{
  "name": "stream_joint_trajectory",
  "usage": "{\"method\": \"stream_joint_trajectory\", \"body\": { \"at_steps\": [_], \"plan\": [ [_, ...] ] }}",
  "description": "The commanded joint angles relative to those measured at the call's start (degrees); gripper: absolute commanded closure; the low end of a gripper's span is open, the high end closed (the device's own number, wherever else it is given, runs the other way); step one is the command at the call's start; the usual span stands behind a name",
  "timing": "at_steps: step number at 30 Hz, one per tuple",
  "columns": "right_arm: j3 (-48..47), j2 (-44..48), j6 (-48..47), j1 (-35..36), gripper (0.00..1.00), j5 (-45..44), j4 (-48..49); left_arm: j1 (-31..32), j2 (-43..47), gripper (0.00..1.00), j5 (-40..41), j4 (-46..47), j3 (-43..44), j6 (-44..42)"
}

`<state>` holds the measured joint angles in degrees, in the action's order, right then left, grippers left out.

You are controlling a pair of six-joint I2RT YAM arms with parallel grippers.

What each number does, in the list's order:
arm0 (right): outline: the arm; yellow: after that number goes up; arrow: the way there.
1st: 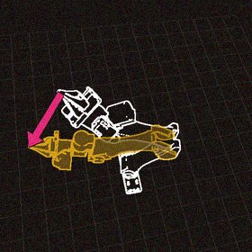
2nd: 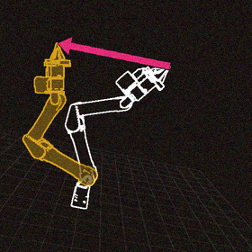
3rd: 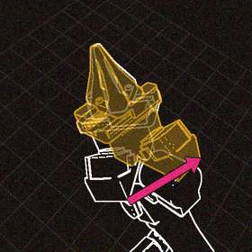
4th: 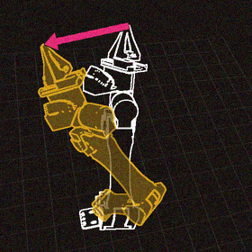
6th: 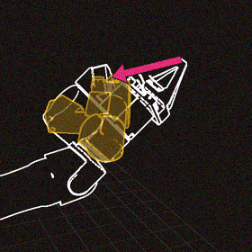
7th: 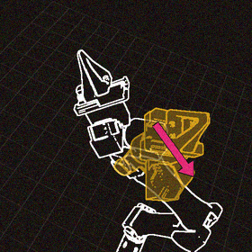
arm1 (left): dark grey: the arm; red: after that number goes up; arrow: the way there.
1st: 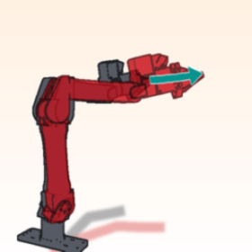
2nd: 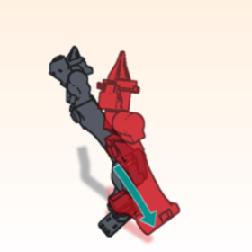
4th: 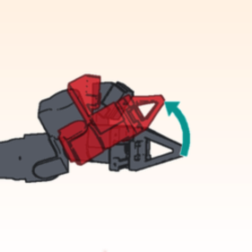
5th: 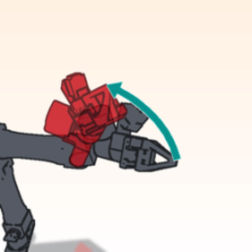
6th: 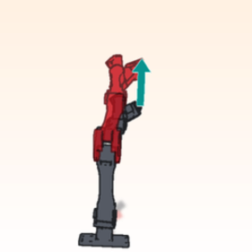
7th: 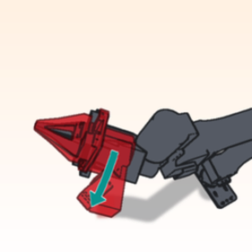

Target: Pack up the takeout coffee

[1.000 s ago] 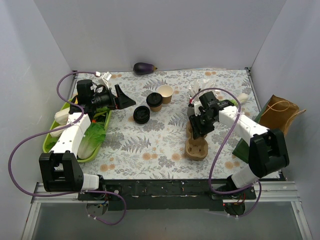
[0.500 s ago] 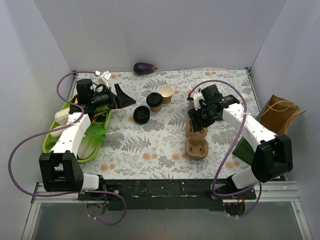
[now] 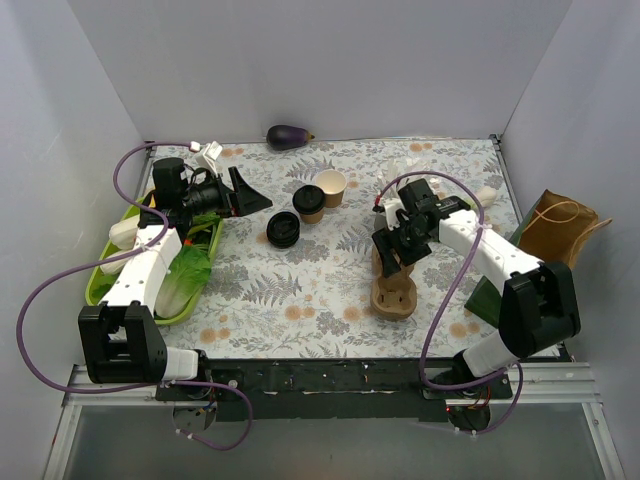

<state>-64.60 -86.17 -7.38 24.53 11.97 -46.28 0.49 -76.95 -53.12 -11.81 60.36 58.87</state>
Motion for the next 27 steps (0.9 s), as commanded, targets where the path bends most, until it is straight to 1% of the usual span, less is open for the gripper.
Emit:
{"method": "stream_joint_trajectory", "body": {
  "at_steps": [1,4,7,9,10,18,27],
  "plan": [
    [0.0,-1.3,0.4,0.7,0.26,0.5,1.5,-0.2,2.7,0.02,-0.5,0.7,-0.9,-0.3],
    [0.4,-1.7,0.3,0.9,0.29,0.3,1.5,-0.2,2.9,0.02,-0.4,0.7,-1.1,-0.5],
    [0.6,-2.1,0.1,0.8,0.38,0.4,1.8,-0.2,3.2,0.02,-0.3,0.7,-1.4,-0.4],
    [0.5,-2.4,0.1,1.0,0.42,0.6,2.0,-0.2,3.3,0.02,-0.3,0.7,-1.6,-0.5],
    [0.4,-2.6,0.1,1.0,0.43,0.6,2.0,-0.2,3.3,0.02,-0.3,0.6,-1.6,-0.4],
    [0.7,-3.0,0.0,1.9,0.43,0.3,1.9,-0.3,3.1,0.02,-0.2,0.7,-1.6,-0.5],
    [0.6,-3.5,0.0,2.7,0.32,-0.2,1.8,-0.3,2.9,0.02,-0.4,0.8,-1.7,-0.5]
  ]
}}
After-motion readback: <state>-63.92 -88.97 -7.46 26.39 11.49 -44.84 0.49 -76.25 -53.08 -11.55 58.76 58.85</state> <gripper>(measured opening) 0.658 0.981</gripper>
